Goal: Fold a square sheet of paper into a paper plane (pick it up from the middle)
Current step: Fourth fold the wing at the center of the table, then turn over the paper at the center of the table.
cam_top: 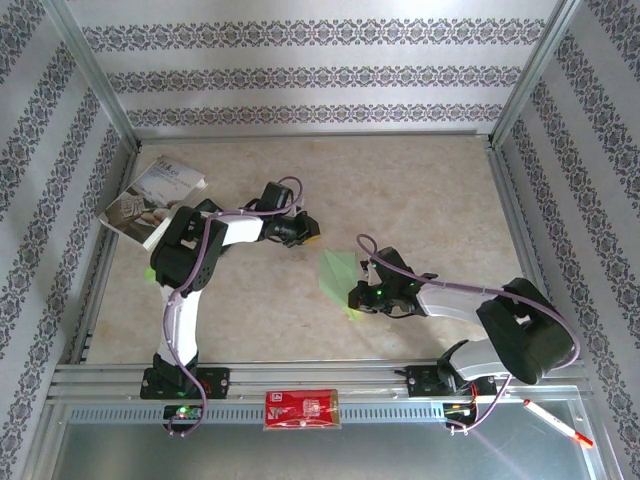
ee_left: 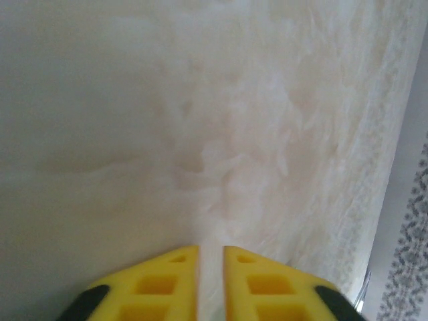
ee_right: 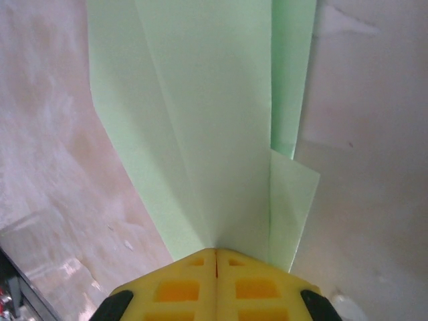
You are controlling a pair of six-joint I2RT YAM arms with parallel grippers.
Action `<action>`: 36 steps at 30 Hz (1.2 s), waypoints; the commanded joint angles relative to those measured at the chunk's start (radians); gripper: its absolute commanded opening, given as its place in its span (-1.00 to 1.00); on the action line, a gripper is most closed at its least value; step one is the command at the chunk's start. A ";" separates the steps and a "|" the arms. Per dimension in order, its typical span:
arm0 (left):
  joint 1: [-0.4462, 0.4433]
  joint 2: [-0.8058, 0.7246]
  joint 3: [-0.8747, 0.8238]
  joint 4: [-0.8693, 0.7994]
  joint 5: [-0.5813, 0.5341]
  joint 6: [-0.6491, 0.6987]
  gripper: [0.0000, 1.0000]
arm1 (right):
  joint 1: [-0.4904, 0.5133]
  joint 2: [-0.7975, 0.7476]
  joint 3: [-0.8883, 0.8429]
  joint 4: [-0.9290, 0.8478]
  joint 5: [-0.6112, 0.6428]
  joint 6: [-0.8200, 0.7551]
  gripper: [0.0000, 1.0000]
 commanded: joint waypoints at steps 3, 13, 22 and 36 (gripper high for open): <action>-0.017 -0.203 -0.180 0.078 -0.027 -0.039 -0.48 | -0.008 -0.182 -0.015 -0.118 -0.042 -0.078 -0.78; -0.177 -0.273 -0.307 0.129 0.014 -0.050 -0.32 | -0.134 -0.284 -0.034 -0.089 0.127 -0.033 -0.24; -0.177 -0.243 -0.289 0.104 0.013 -0.034 -0.33 | -0.047 -0.100 0.034 -0.044 0.145 -0.062 -0.16; -0.177 -0.234 -0.288 0.092 0.015 -0.029 -0.33 | -0.005 0.015 0.060 0.051 0.121 -0.084 -0.34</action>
